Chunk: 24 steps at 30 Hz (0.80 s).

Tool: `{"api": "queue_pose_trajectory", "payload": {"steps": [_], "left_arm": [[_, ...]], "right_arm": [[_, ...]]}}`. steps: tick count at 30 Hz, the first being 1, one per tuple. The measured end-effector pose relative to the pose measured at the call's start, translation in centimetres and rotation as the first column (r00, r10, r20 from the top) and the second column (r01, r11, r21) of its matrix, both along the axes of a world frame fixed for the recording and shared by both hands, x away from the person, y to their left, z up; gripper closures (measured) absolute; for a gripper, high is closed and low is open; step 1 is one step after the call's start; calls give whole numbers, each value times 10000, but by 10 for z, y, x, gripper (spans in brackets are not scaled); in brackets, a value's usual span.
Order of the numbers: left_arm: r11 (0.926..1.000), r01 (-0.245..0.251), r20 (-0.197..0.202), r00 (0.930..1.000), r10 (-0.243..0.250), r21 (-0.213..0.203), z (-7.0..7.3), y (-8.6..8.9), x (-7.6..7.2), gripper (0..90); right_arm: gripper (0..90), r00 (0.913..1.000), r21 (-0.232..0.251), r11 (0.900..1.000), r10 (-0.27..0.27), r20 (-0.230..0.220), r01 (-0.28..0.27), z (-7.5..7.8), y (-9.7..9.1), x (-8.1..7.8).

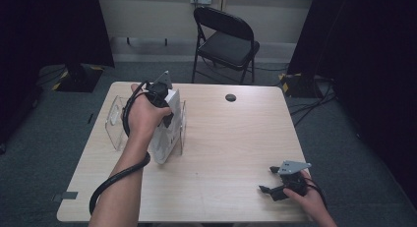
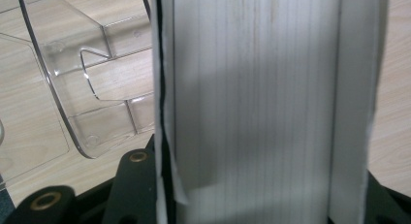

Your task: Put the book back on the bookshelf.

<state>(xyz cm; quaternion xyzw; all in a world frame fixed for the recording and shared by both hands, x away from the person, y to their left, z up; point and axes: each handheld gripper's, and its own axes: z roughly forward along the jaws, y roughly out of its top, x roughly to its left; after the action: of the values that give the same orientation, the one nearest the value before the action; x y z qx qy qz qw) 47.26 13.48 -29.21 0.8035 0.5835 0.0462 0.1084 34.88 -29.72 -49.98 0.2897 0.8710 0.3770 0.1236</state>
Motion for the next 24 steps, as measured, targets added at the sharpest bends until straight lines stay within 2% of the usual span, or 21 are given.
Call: {"api": "queue_pose_trajectory", "payload": {"steps": [4,7,11,21,24], "left_arm": [[10000,-17,210,9998,17,-23,0,0,1,531],[10000,-42,134,9999,41,75,0,-1,3,531],[9999,-115,213,9997,116,-36,-1,-2,5,530],[9998,-158,211,9997,155,116,-1,-5,11,530],[9999,-141,143,9998,140,46,-2,-5,13,530]], "right_arm": [[124,10000,18,10000,-21,-23,21,0,0,0],[124,10000,24,10000,-18,-26,18,0,0,0],[124,10000,27,10000,0,-31,0,0,0,0],[124,10000,30,10000,8,-46,-8,0,0,0],[124,10000,32,10000,15,-44,-15,0,0,0]]}}
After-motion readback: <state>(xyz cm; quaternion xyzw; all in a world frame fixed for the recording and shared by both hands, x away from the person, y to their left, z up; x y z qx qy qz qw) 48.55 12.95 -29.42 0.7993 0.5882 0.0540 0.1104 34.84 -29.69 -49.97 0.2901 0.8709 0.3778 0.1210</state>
